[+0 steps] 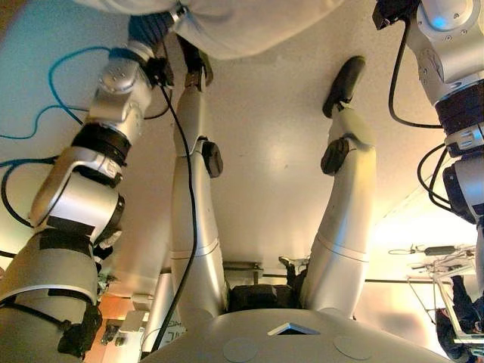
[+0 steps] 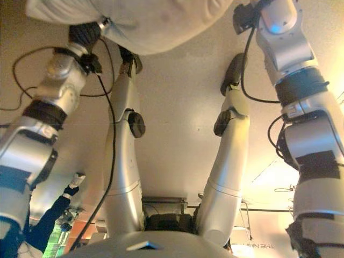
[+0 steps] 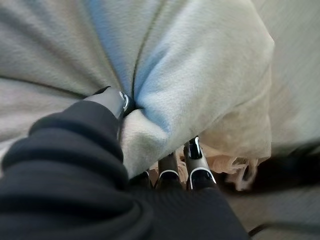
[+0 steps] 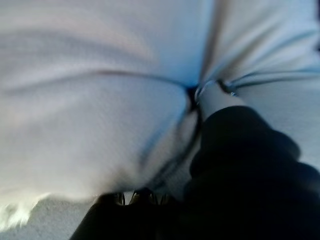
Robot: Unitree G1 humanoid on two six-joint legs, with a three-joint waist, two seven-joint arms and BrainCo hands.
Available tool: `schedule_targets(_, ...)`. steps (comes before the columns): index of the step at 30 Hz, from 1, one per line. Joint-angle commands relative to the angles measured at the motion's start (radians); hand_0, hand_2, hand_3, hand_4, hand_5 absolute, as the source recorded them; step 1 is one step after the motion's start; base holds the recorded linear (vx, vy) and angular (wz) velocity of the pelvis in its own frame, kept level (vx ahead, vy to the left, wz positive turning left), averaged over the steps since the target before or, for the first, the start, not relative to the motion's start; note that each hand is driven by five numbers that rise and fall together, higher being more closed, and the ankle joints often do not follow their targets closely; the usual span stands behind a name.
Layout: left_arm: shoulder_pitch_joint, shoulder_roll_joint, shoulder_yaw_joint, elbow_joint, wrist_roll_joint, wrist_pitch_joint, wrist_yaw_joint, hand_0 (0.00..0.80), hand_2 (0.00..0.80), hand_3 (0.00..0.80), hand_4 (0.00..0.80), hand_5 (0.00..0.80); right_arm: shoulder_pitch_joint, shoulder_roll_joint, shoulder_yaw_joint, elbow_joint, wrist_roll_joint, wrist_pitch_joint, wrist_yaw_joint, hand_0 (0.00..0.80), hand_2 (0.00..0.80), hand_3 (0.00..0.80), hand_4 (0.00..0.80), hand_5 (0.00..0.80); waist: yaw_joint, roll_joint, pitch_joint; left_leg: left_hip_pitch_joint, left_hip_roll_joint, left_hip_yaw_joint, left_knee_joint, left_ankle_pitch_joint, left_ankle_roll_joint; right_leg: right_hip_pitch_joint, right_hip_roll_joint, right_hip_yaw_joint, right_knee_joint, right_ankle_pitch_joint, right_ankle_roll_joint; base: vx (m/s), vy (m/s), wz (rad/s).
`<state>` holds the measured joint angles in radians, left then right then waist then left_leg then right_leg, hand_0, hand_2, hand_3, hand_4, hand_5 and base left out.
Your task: Pick up the cushion and take it to the sofa
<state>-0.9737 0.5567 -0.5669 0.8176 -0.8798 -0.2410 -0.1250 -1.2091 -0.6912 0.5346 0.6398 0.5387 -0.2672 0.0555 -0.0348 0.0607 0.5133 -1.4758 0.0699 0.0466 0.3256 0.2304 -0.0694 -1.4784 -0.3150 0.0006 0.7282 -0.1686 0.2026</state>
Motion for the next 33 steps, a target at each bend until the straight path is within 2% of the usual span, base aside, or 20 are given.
schedule_targets(1, -0.013, -0.166, -0.014, -0.289, -0.004, -0.043, -0.152, 0.8, 0.8, 0.8, 0.8, 0.8, 0.044, 0.128, 0.055, -0.206, 0.015, -0.072, 0.064, 0.8, 0.8, 0.8, 0.8, 0.8, 0.027, 0.084, 0.007, 0.054, -0.002, -0.001, 0.105, -0.2, -0.005, 0.093, 0.045, -0.014, -0.216, 0.144, -0.028, -0.076, -0.126, -0.03)
schedule_targets(8, 0.242, -0.215, 0.016, -0.38, -0.014, -0.036, -0.14, 0.8, 0.8, 0.8, 0.8, 0.8, 0.319, 0.182, -0.031, -0.233, -0.022, -0.132, 0.036, 0.8, 0.8, 0.8, 0.8, 0.8, 0.043, 0.057, 0.007, 0.24, 0.007, -0.024, 0.065, -0.177, -0.014, 0.282, 0.02, -0.061, -0.25, 0.158, -0.032, -0.081, -0.143, -0.05)
schedule_targets(9, 0.286, -0.222, 0.017, -0.389, -0.016, -0.033, -0.14, 0.8, 0.8, 0.8, 0.8, 0.8, 0.364, 0.19, -0.037, -0.239, -0.035, -0.135, 0.024, 0.8, 0.8, 0.8, 0.8, 0.8, 0.044, 0.051, 0.007, 0.295, 0.009, -0.026, 0.066, -0.201, -0.022, 0.335, 0.015, -0.068, -0.245, 0.135, -0.026, -0.015, -0.157, -0.05)
schedule_targets(10, 0.32, -0.229, 0.021, -0.398, -0.016, -0.037, -0.136, 0.8, 0.8, 0.8, 0.8, 0.8, 0.4, 0.196, -0.045, -0.247, -0.049, -0.136, 0.013, 0.8, 0.8, 0.8, 0.8, 0.8, 0.046, 0.047, 0.007, 0.33, 0.013, -0.024, 0.059, -0.2, -0.024, 0.369, 0.01, -0.079, -0.248, 0.135, -0.027, -0.001, -0.128, -0.02)
schedule_targets(13, 0.428, -0.246, 0.037, -0.427, 0.019, -0.053, -0.109, 0.8, 0.8, 0.8, 0.8, 0.8, 0.535, 0.214, -0.081, -0.282, -0.073, -0.148, -0.004, 0.8, 0.8, 0.8, 0.8, 0.8, 0.045, 0.025, 0.007, 0.47, 0.027, -0.008, 0.029, -0.2, -0.029, 0.503, 0.002, -0.119, -0.272, 0.14, -0.03, -0.076, -0.112, -0.02)
schedule_targets(18, 0.557, -0.23, 0.089, -0.464, 0.014, -0.063, -0.113, 0.8, 0.8, 0.8, 0.8, 0.8, 0.722, 0.227, -0.15, -0.34, -0.124, -0.124, 0.016, 0.8, 0.8, 0.8, 0.8, 0.8, 0.037, -0.013, 0.007, 0.703, 0.049, 0.03, -0.029, -0.216, -0.029, 0.735, 0.009, -0.188, -0.324, 0.126, -0.037, -0.052, -0.088, -0.15)
schedule_targets(20, 0.599, -0.21, 0.119, -0.482, -0.007, -0.03, -0.121, 0.8, 0.8, 0.8, 0.8, 0.8, 0.793, 0.222, -0.181, -0.368, -0.118, -0.101, 0.045, 0.8, 0.8, 0.8, 0.8, 0.8, 0.036, -0.029, 0.001, 0.813, 0.053, 0.044, -0.049, -0.222, -0.027, 0.85, 0.021, -0.206, -0.346, 0.119, -0.041, 0.037, -0.076, -0.31)
schedule_targets(21, 0.637, -0.194, 0.146, -0.5, -0.016, 0.002, -0.13, 0.8, 0.8, 0.8, 0.8, 0.8, 0.854, 0.22, -0.207, -0.384, -0.111, -0.095, 0.065, 0.8, 0.8, 0.8, 0.8, 0.8, 0.037, -0.041, -0.03, 0.869, 0.059, 0.051, -0.057, -0.231, -0.026, 0.905, 0.023, -0.214, -0.357, 0.111, -0.042, 0.066, -0.068, -0.19)
schedule_targets(23, 0.677, -0.18, 0.177, -0.52, -0.005, 0.014, -0.13, 0.8, 0.8, 0.8, 0.8, 0.8, 0.913, 0.219, -0.236, -0.413, -0.112, -0.086, 0.08, 0.8, 0.8, 0.8, 0.8, 0.8, 0.038, -0.055, -0.066, 0.934, 0.071, 0.06, -0.07, -0.241, -0.024, 0.97, 0.027, -0.219, -0.374, 0.103, -0.045, 0.064, -0.059, -0.12)
schedule_targets(24, 0.7, -0.175, 0.197, -0.541, 0.007, 0.011, -0.118, 0.8, 0.8, 0.8, 0.8, 0.8, 0.946, 0.215, -0.255, -0.443, -0.104, -0.074, 0.093, 0.8, 0.8, 0.8, 0.8, 0.8, 0.038, -0.06, -0.093, 0.966, 0.08, 0.068, -0.088, -0.225, -0.016, 1.0, 0.029, -0.226, -0.389, 0.115, -0.051, 0.056, -0.024, -0.2)
schedule_targets(26, 0.749, -0.166, 0.231, -0.59, 0.032, -0.025, -0.092, 0.8, 0.8, 0.8, 0.8, 0.8, 1.01, 0.224, -0.286, -0.5, -0.093, -0.082, 0.114, 0.8, 0.8, 0.8, 0.8, 0.8, 0.036, -0.067, -0.13, 1.048, 0.091, 0.078, -0.121, -0.228, -0.015, 1.079, 0.035, -0.237, -0.416, 0.105, -0.052, 0.097, -0.008, -0.31)
schedule_targets(29, 0.854, -0.172, 0.296, -0.705, 0.082, -0.063, -0.092, 0.8, 0.8, 0.8, 0.8, 0.8, 1.135, 0.272, -0.338, -0.632, -0.166, -0.088, 0.128, 0.8, 0.8, 0.8, 0.8, 0.8, 0.038, -0.077, -0.213, 1.207, 0.096, 0.094, -0.2, -0.226, -0.015, 1.247, 0.044, -0.274, -0.504, 0.108, -0.053, 0.176, -0.026, -0.19)
schedule_targets(33, 0.944, -0.203, 0.312, -0.814, 0.106, -0.089, -0.107, 0.8, 0.8, 0.8, 0.8, 0.8, 1.218, 0.286, -0.364, -0.767, -0.237, -0.085, 0.109, 0.8, 0.8, 0.8, 0.8, 0.8, 0.042, -0.08, -0.304, 1.377, 0.111, 0.124, -0.288, -0.224, -0.014, 1.406, 0.053, -0.305, -0.594, 0.121, -0.045, 0.191, 0.0, 0.0)
